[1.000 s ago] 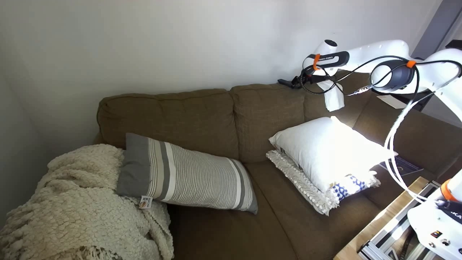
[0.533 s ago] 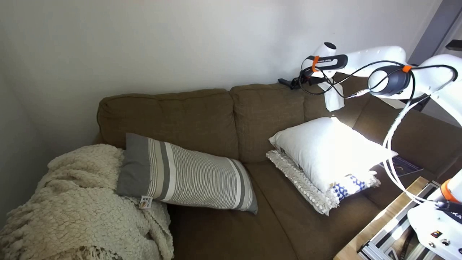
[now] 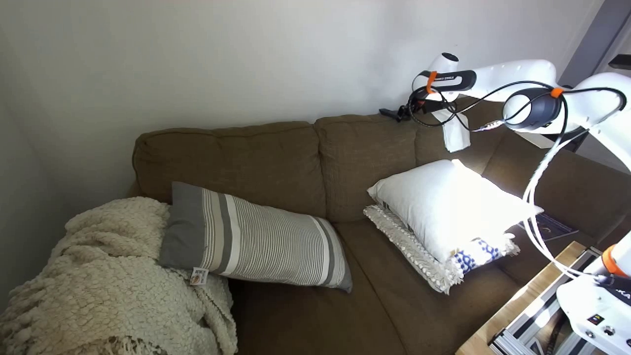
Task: Put the black remote on the white pillow and then cover it with the white cloth
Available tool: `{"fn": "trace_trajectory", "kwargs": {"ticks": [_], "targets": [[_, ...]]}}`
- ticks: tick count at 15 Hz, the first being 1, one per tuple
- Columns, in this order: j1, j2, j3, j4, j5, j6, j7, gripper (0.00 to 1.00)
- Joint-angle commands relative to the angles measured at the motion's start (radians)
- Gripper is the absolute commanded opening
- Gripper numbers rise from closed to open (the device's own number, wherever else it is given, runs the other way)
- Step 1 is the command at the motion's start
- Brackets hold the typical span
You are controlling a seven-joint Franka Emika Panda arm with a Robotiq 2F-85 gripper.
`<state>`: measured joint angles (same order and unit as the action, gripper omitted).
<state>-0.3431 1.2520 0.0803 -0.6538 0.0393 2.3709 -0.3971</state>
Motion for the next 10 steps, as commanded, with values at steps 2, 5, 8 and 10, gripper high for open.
{"fn": "trace_trajectory", "kwargs": {"ticks": [2,5,8,10], "targets": [[0.016,-0.047,-0.023,-0.035,-0.012,-0.09,0.057,0.26],[0.019,-0.077,-0.021,-0.066,-0.004,-0.096,0.065,0.26],[0.017,-0.116,-0.015,-0.115,0.003,-0.092,0.079,0.26],[0.022,-0.149,-0.024,-0.172,-0.004,-0.109,0.101,0.26]]}}
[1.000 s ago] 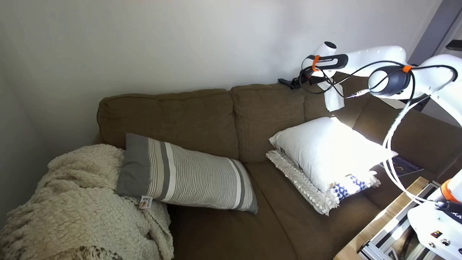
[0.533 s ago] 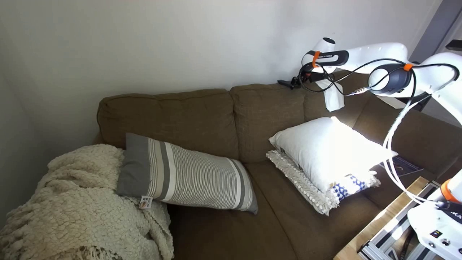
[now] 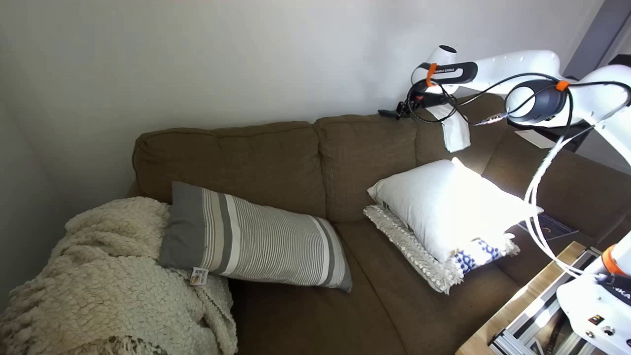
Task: Put the black remote on the white pillow and then cover it with the white cloth
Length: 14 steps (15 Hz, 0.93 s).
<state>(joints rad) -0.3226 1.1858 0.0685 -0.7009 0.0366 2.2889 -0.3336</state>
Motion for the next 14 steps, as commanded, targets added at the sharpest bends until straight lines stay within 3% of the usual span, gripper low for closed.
{"fn": "trace_trajectory", "kwargs": {"ticks": [1,10,14], "targets": [[0.004,-0.103,-0.017,-0.161,-0.005,-0.023,0.049,0.26],[0.044,-0.349,-0.063,-0.541,-0.015,0.007,0.191,0.26],[0.097,-0.47,-0.115,-0.702,-0.029,0.002,0.228,0.26]]}}
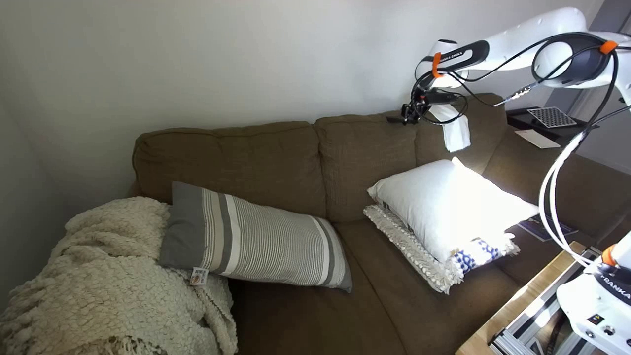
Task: Put the black remote on the white pillow and then cover it with the white cloth
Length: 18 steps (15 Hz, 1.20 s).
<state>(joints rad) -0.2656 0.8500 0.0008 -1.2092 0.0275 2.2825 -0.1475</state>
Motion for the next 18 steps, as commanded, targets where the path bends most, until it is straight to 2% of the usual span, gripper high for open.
{"fn": "trace_trajectory", "kwargs": {"ticks": [1,9,14,18], "targets": [[0.052,-0.168,-0.056,-0.238,-0.025,-0.01,0.045,0.26],[0.133,-0.391,-0.12,-0.528,-0.147,-0.212,0.071,0.26],[0.141,-0.499,-0.116,-0.646,-0.192,-0.424,0.049,0.26],[0.138,-0.545,-0.113,-0.697,-0.213,-0.518,0.042,0.26]]}}
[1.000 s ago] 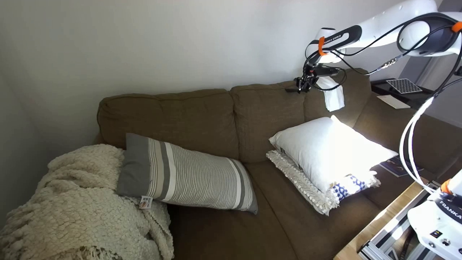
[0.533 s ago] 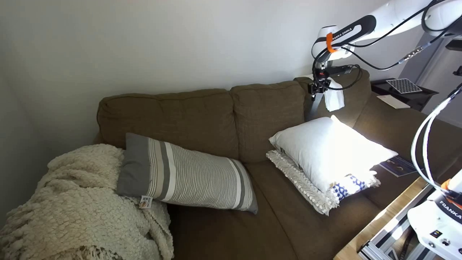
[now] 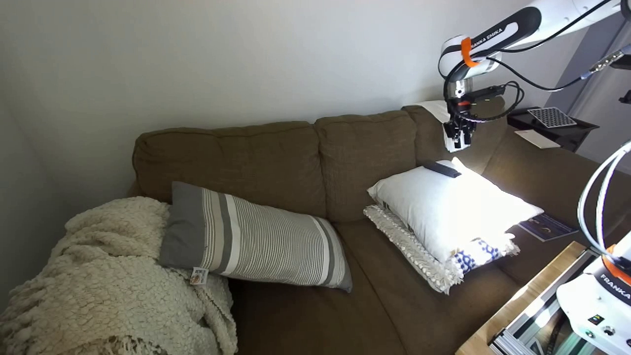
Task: Put the black remote on the white pillow and then cover it with the white cloth
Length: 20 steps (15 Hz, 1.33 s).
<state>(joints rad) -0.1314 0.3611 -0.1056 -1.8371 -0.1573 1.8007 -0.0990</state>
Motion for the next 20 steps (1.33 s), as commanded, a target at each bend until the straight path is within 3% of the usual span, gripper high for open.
{"fn": "trace_trajectory", "kwargs": {"ticks": [1,2,3,4,6,10,14,20], "targets": [[-0.001,-0.06,-0.006,-0.074,-0.025,-0.045,-0.014,0.26],[-0.006,-0.068,-0.005,-0.081,-0.021,-0.023,-0.02,0.76],[-0.009,-0.07,-0.004,-0.081,-0.014,-0.015,-0.027,0.78],[-0.013,-0.074,-0.005,-0.086,-0.021,0.064,-0.037,0.84],[-0.018,-0.046,-0.005,-0.056,-0.043,0.165,-0.084,0.99],[-0.049,0.04,-0.019,0.039,-0.016,0.366,-0.117,1.0],[-0.104,0.169,-0.024,0.182,0.039,0.482,-0.136,1.0],[-0.242,0.399,0.008,0.471,0.186,0.447,-0.215,1.0]]}}
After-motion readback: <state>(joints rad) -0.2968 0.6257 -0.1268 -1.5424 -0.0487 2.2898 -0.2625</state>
